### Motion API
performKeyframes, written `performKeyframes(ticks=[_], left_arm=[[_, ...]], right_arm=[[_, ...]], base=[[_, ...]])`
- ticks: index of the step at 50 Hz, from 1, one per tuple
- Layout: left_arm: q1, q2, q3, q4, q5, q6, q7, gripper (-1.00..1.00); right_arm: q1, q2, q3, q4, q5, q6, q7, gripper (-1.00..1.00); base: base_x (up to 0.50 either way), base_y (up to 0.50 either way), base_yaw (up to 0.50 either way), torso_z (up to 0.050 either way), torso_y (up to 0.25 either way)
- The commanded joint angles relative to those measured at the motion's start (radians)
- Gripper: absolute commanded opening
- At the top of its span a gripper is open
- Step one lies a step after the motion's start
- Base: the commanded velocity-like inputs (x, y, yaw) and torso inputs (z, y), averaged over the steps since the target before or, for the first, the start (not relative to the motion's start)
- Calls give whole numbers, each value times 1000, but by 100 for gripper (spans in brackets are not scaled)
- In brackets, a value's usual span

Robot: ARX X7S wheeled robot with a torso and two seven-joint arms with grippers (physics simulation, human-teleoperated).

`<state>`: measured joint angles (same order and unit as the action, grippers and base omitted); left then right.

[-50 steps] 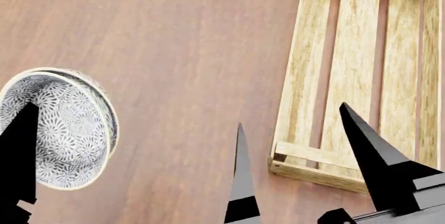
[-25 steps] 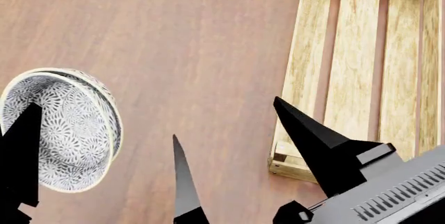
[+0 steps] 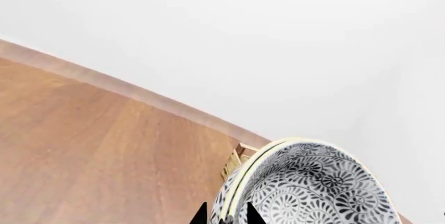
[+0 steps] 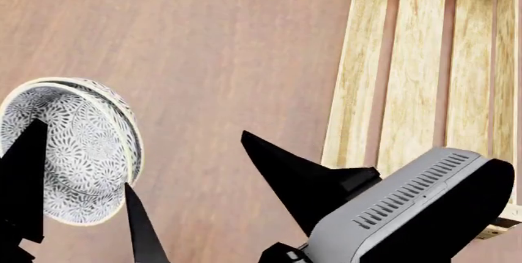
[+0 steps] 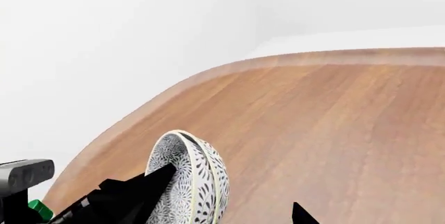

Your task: Stack the right bowl on the left bowl and place them in the tray.

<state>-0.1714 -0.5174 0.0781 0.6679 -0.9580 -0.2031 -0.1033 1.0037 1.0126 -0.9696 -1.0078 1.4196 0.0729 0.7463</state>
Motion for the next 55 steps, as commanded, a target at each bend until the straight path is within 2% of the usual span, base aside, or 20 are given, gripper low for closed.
performKeyframes(ticks=[1, 8, 55], left_arm=[[-8, 2, -7, 14, -14, 8, 2, -100], [-12, 2, -8, 15, -18, 10, 1, -100], [11, -26, -35, 115, -68, 43, -5, -100]], right_arm=[[-12, -51, -1, 6, 55, -65, -36, 100], [-31, -80, 7, 24, 91, -120, -69, 100], [-30, -224, -31, 167, 74, -96, -135, 100]], base=[[0, 0, 0, 0, 0], [0, 0, 0, 0, 0], [0, 0, 0, 0, 1]])
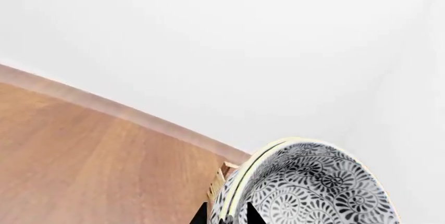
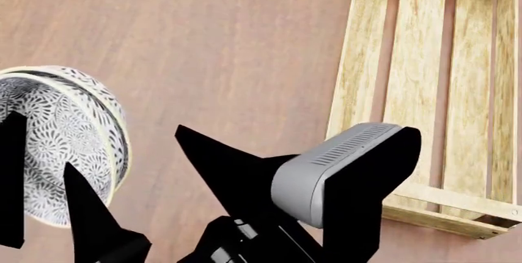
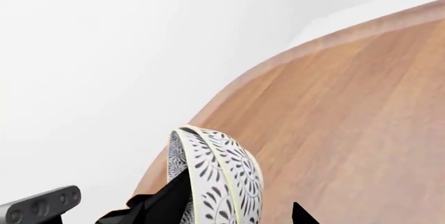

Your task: Stack the right bowl on the left bowl and place them in the tray.

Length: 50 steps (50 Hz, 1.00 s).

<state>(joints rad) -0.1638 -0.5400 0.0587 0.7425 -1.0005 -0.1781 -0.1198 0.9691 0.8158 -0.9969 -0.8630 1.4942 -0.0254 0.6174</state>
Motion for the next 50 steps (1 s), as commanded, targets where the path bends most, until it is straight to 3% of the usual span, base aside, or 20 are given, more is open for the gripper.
performKeyframes(ticks=[1, 31, 32, 50], left_arm=[[6, -7, -19, 46, -29, 20, 13, -100], [6, -29, -27, 86, -55, 29, 7, -100], [5, -29, -26, 85, -55, 29, 8, -100], [3, -28, -22, 80, -56, 35, 10, -100]], right_arm=[[3, -33, -3, 31, -2, -1, -13, 100], [12, -84, -14, 83, 6, 11, -31, 100], [12, -85, -14, 83, 7, 11, -32, -100], [-6, -87, -11, 76, 6, -1, -42, -100]], base=[[0, 0, 0, 0, 0], [0, 0, 0, 0, 1], [0, 0, 0, 0, 0], [0, 0, 0, 1, 1]])
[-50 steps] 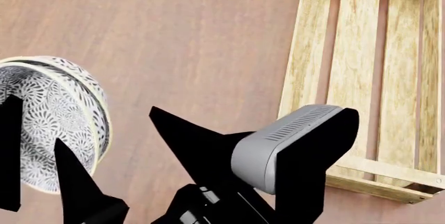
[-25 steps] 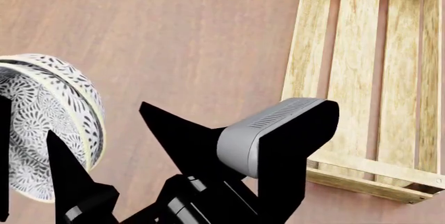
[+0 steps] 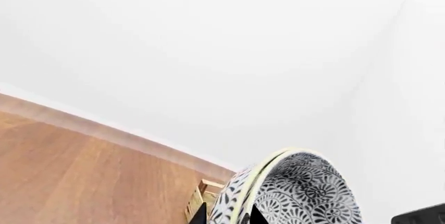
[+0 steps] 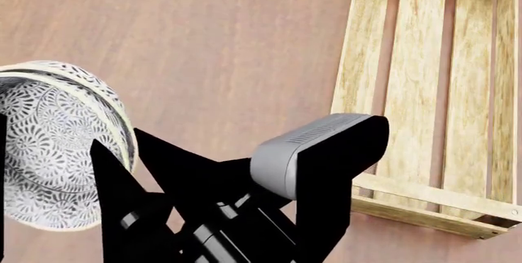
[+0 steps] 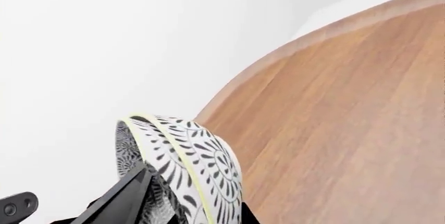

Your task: Stack the right bowl on the left bowl and place them in the tray.

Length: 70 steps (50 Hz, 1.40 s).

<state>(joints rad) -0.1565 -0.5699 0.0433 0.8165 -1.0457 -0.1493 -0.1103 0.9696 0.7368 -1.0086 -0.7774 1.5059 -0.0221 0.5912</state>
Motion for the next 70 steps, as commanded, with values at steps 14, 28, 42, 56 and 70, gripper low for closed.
performKeyframes(ticks=[14, 28, 42, 56, 70], left_arm=[[6, -3, 37, 63, 92, -14, 7, -100], [12, 11, 99, 96, 142, -32, 20, 100], [28, 38, 165, 88, 190, -39, 46, 100], [16, 32, 144, 76, 181, -34, 19, 100], [12, 21, 135, 82, 171, -28, 9, 100]], right_arm=[[-33, -5, 4, 16, -14, -22, -23, -100], [-73, 13, 27, 19, -39, -66, -6, -100], [-103, 28, 34, 26, -58, -85, -11, -100], [-121, 56, 45, 12, -62, -98, -9, -100], [-113, 84, 70, 13, -43, -112, -7, -100]], base=[[0, 0, 0, 0, 1], [0, 0, 0, 1, 1], [0, 0, 0, 0, 1], [0, 0, 0, 1, 1], [0, 0, 0, 0, 1]])
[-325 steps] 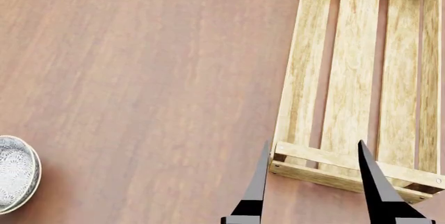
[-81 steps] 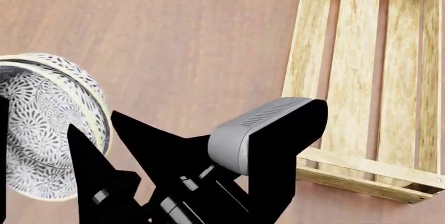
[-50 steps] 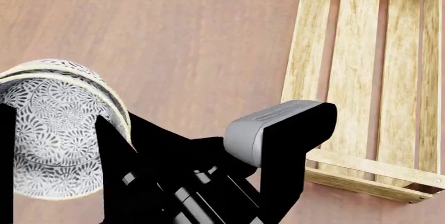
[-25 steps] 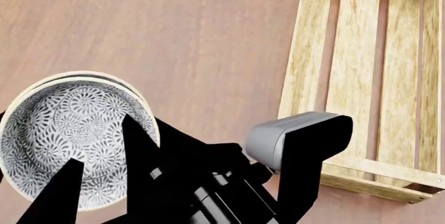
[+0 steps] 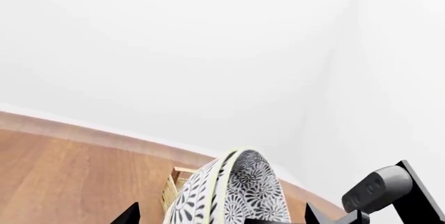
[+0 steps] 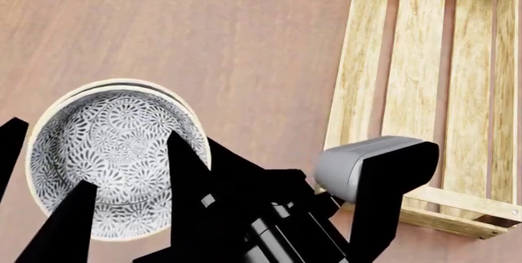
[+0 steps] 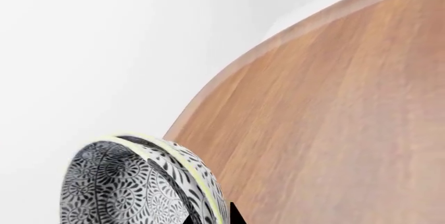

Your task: Stack the right bowl on the left bowl and place them in the tray.

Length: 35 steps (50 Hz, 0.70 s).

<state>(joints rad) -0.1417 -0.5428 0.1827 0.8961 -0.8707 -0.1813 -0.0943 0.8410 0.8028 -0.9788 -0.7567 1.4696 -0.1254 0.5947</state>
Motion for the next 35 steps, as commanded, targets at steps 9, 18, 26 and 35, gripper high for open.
performKeyframes(ticks=[9, 18, 26, 35], left_arm=[[-8, -17, -16, 14, -23, 8, -19, 100], [-9, -30, -29, 30, -20, 10, -36, 100], [-16, -38, -42, 28, -30, 14, -48, 100], [-23, -43, -45, 32, -33, 12, -64, 100]], right_arm=[[75, 35, 73, 15, 41, 0, -5, -100], [135, 44, 98, 81, 86, 18, -14, -100], [206, 31, 108, 178, 124, 56, -35, -100], [268, 15, 114, 296, 157, 92, -63, -100]], base=[[0, 0, 0, 0, 1], [0, 0, 0, 1, 0], [0, 0, 0, 0, 1], [0, 0, 0, 0, 1]])
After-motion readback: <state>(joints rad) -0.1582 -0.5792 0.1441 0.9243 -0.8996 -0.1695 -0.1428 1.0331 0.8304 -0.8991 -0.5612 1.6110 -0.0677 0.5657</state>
